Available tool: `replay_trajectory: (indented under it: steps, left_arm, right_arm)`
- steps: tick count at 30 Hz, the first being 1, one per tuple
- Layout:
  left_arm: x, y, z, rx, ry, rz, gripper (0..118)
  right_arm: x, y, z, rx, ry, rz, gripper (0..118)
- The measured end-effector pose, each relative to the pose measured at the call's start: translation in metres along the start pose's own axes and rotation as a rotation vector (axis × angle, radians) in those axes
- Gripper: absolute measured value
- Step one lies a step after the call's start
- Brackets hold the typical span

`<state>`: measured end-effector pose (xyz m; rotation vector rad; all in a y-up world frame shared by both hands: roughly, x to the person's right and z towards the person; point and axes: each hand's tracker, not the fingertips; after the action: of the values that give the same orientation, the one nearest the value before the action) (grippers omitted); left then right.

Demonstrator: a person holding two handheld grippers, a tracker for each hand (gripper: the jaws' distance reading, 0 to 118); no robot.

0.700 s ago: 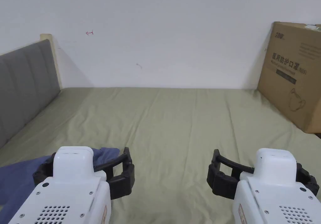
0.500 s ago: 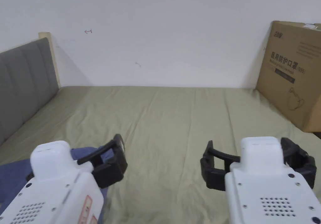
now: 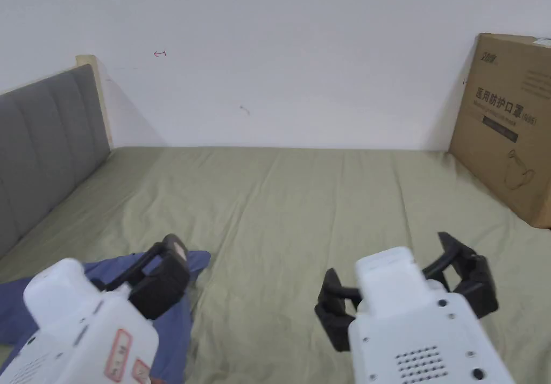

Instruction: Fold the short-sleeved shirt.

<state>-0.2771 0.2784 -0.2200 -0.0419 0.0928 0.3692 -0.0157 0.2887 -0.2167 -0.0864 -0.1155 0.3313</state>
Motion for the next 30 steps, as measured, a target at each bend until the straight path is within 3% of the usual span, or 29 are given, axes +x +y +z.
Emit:
replay_trajectory:
  steps: [1, 3, 6, 8, 11, 13, 14, 15, 16, 17, 18, 19, 20, 22, 24, 30]
  left_arm:
    - [0.015, 0.003, 0.004, 0.043, -0.007, -0.183, 109]
    - [0.030, 0.003, 0.010, 0.083, -0.054, -0.376, 110]
    - [0.040, -0.004, 0.013, 0.066, -0.055, -0.446, 110]
    - [0.039, -0.007, 0.012, 0.053, -0.063, -0.415, 110]
    - [0.041, -0.009, 0.010, 0.018, -0.074, -0.418, 111]
    - [0.042, -0.007, 0.010, 0.001, -0.066, -0.427, 108]
    - [0.042, -0.006, 0.010, -0.014, -0.063, -0.420, 94]
    - [0.042, -0.005, 0.012, -0.025, -0.064, -0.403, 73]
    - [0.039, -0.004, 0.013, -0.012, -0.092, -0.375, 41]
    - [0.038, -0.004, 0.014, -0.002, -0.085, -0.365, 4]
    - [0.039, -0.005, 0.014, 0.002, -0.074, -0.367, 2]
    - [0.039, -0.006, 0.015, 0.015, -0.055, -0.372, 0]
    - [0.037, -0.006, 0.014, 0.016, -0.055, -0.367, 0]
    - [0.032, -0.004, 0.015, -0.001, -0.100, -0.355, 0]
    - [0.029, -0.003, 0.014, -0.011, -0.089, -0.322, 0]
    - [0.014, 0.002, 0.011, -0.018, -0.073, -0.303, 0]
  right_arm:
    - [0.011, 0.000, -0.001, -0.002, 0.009, -0.166, 118]
    - [0.030, -0.006, -0.004, -0.060, 0.008, -0.407, 118]
    - [0.048, -0.029, -0.010, -0.129, -0.026, -0.601, 118]
    - [0.048, -0.036, -0.008, -0.109, -0.048, -0.530, 118]
    - [0.039, -0.030, 0.000, -0.040, -0.093, -0.290, 118]
    - [0.037, -0.025, 0.005, -0.005, -0.118, -0.247, 118]
    - [0.036, -0.022, 0.007, -0.006, -0.104, -0.276, 118]
    - [0.038, -0.019, 0.009, -0.010, -0.065, -0.327, 117]
    - [0.039, -0.018, 0.009, -0.025, -0.032, -0.360, 110]
    - [0.039, -0.018, 0.010, -0.022, -0.005, -0.373, 75]
    - [0.037, -0.020, 0.010, -0.013, -0.027, -0.349, 15]
    - [0.032, -0.020, 0.011, 0.008, -0.075, -0.305, 0]
    - [0.030, -0.022, 0.009, 0.007, -0.122, -0.291, 0]
    - [0.037, -0.024, 0.008, -0.005, -0.055, -0.331, 0]
    - [0.039, -0.025, 0.005, -0.022, -0.061, -0.359, 0]
    - [0.032, -0.022, -0.001, -0.043, -0.017, -0.357, 0]
